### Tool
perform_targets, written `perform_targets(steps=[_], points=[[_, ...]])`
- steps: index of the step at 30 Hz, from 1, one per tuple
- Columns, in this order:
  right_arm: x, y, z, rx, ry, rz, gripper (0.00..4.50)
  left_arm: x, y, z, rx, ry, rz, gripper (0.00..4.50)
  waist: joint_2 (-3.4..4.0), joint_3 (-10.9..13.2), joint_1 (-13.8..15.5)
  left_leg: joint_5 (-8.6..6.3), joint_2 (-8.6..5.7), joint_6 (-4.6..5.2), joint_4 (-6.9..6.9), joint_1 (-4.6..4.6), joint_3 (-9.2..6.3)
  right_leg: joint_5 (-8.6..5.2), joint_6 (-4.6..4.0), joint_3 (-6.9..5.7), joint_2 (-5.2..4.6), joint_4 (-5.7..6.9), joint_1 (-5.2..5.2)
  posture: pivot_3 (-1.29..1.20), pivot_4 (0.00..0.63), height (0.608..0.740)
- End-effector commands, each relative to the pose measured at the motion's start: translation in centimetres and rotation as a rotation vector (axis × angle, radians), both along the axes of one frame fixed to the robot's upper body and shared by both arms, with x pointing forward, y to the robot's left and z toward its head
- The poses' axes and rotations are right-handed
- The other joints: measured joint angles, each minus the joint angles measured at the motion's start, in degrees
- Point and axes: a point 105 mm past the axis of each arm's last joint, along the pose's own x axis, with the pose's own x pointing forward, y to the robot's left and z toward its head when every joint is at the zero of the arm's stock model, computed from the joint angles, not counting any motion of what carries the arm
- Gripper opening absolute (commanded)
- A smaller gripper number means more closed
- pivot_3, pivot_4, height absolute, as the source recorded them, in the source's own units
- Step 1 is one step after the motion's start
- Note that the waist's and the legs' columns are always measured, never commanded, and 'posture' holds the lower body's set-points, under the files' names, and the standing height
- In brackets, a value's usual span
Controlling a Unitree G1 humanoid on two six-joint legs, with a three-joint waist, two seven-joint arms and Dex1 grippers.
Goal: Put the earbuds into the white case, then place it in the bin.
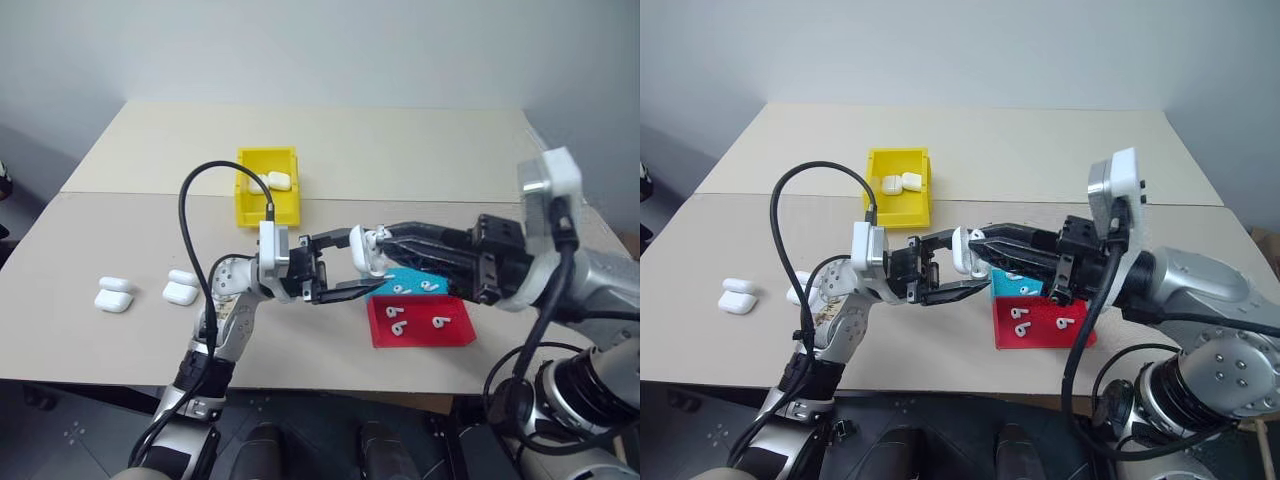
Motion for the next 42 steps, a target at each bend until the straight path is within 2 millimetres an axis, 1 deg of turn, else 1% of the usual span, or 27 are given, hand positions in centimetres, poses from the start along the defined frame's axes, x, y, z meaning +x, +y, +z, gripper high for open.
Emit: perform_targets(steps=[1,11,32,33,34,35,37,42], points=[[-0.4,0.1,0.2,-0.011,-0.037,0.005,0.63,-0.3,0.3,1.2,-0.021,-0.060,0.009,2.80,0.00,0.00,-0.05,0.00,0.00,0.00,0.00,0.01,0.00,0.00,0.00,0.00,0.00,0.00,0.00,0.00,0.150,0.740],[-0.3,0.3,-0.5,-0.023,-0.037,-0.014,0.63,-0.5,0.0,1.2,-0.023,-0.063,0.012,2.80,0.00,0.00,-0.05,0.00,0.00,0.00,0.00,-0.01,0.00,0.00,0.01,0.00,0.00,-0.03,0.00,0.00,0.150,0.740],[-0.4,0.5,-1.0,-0.048,-0.104,-0.041,0.63,-0.4,-0.1,1.1,-0.030,-0.061,0.021,2.80,-0.02,0.01,-0.03,0.00,0.00,0.00,0.00,-0.03,-0.01,-0.01,0.02,0.00,0.01,-0.09,0.01,0.00,0.150,0.740],[-0.5,0.6,-1.1,-0.055,-0.113,-0.043,0.96,-0.4,-0.1,1.1,-0.030,-0.061,0.021,2.80,-0.02,0.01,-0.06,0.00,0.00,0.00,0.00,-0.03,-0.01,-0.01,0.02,0.00,0.01,-0.09,0.01,0.00,0.150,0.740],[-0.4,0.6,-1.2,-0.066,-0.128,-0.057,1.40,-0.3,-0.1,1.1,-0.030,-0.060,0.022,2.80,-0.02,0.01,-0.06,0.00,0.00,0.00,0.00,-0.03,-0.01,-0.01,0.02,0.00,0.01,-0.09,0.01,0.00,0.150,0.740],[-0.3,0.6,-1.3,-0.074,-0.137,-0.068,1.60,-0.3,-0.1,1.1,-0.030,-0.059,0.022,2.80,-0.02,0.01,-0.05,0.00,0.00,0.00,0.00,-0.03,-0.01,-0.01,0.02,0.00,0.01,-0.09,0.01,0.00,0.150,0.740],[-0.2,0.6,-1.4,-0.084,-0.138,-0.076,2.26,-0.3,-0.1,1.0,-0.026,-0.058,0.023,2.80,-0.02,0.01,-0.05,0.00,0.00,0.00,0.00,-0.03,-0.01,-0.01,0.02,0.00,0.01,-0.09,0.01,0.00,0.150,0.740],[-0.2,0.4,-1.5,-0.091,-0.139,-0.072,2.26,-0.3,-0.1,0.9,-0.020,-0.053,0.022,2.80,-0.03,0.01,0.02,0.00,0.00,0.00,0.00,-0.03,-0.01,-0.01,0.03,0.00,0.01,-0.11,0.02,0.00,0.150,0.740]])
